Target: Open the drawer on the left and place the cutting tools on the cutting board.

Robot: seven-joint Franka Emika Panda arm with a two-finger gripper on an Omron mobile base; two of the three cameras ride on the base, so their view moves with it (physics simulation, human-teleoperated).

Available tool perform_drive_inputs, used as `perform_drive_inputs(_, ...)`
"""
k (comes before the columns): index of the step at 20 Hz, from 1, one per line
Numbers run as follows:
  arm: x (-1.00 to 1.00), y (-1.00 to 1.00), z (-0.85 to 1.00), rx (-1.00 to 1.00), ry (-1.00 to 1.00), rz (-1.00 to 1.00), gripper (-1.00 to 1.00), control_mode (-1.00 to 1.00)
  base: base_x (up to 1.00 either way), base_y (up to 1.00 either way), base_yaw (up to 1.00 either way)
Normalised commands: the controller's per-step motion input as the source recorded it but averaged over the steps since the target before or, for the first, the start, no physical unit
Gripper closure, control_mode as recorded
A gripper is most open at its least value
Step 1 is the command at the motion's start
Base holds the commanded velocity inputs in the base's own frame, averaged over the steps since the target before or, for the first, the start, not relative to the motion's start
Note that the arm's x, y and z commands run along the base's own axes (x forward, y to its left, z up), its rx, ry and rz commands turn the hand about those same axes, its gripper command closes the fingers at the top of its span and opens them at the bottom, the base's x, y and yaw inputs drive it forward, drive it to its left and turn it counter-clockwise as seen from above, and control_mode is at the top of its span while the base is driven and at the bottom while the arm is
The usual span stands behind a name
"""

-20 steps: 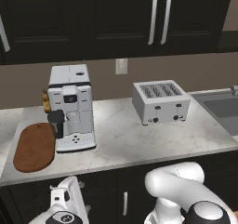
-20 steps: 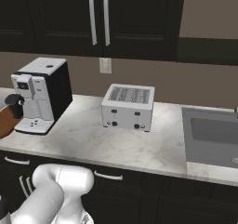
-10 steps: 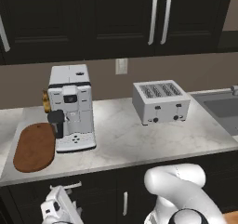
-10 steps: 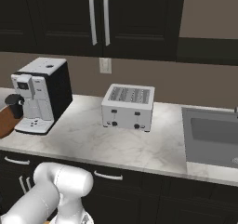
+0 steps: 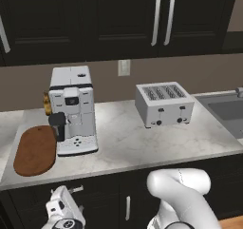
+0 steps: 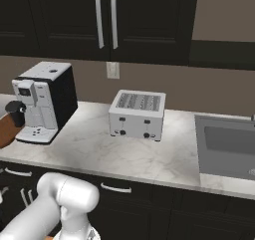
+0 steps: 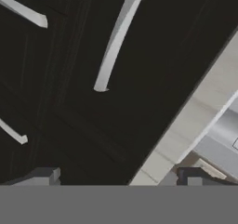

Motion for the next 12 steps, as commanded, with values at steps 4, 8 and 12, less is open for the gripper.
perform_drive_inputs(4, 0.51, 0.06, -0.22, 0.02, 0.00, 0.02, -1.00, -1.00, 0.00, 0.00, 0.00)
perform_drive_inputs(8, 0.40, 0.10, -0.39, 0.01, 0.00, 0.07, -1.00, -1.00, 0.00, 0.00, 0.00)
perform_drive_inputs(12, 0.34, 0.17, -0.47, 0.01, 0.00, 0.08, -1.00, -1.00, 0.00, 0.00, 0.00)
